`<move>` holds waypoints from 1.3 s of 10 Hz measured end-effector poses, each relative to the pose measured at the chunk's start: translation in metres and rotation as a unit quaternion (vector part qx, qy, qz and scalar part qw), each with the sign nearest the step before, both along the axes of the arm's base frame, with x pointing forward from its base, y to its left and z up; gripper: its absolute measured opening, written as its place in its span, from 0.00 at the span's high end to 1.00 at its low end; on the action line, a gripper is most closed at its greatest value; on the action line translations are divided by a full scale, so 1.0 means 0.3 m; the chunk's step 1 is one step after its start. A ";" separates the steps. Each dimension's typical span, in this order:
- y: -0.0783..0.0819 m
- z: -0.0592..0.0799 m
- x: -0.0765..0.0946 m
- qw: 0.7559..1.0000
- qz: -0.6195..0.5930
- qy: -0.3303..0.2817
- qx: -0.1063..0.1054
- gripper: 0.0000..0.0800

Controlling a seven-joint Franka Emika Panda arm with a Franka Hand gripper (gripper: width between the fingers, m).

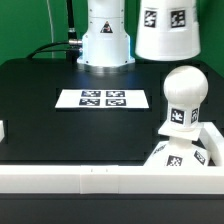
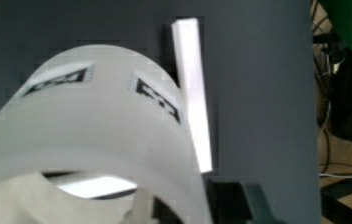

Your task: Assemble lamp

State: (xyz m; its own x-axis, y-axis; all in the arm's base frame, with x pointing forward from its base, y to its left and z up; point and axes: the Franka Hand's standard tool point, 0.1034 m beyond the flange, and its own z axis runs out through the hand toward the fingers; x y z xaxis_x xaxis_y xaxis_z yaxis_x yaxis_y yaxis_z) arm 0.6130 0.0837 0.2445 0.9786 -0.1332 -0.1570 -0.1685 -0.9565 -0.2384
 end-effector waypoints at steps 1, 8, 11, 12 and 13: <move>0.024 -0.011 0.035 1.000 -0.004 -0.001 0.001 0.94; 0.066 -0.235 0.031 1.000 0.006 0.020 -0.008 0.94; 0.048 -0.311 -0.020 0.999 0.023 0.024 -0.010 0.94; 0.042 -0.312 -0.024 0.999 0.028 0.023 -0.010 0.94; 0.042 -0.312 -0.025 0.999 0.028 0.023 -0.010 0.94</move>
Offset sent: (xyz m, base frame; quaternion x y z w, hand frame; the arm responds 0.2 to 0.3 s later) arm 0.0202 0.0051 -0.0372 -0.0301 0.0096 -0.0126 0.9994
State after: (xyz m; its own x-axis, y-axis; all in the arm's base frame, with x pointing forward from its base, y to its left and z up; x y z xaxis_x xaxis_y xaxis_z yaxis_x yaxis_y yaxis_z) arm 0.6056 0.0963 0.1507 0.9764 -0.0820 -0.1997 -0.1250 -0.9690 -0.2130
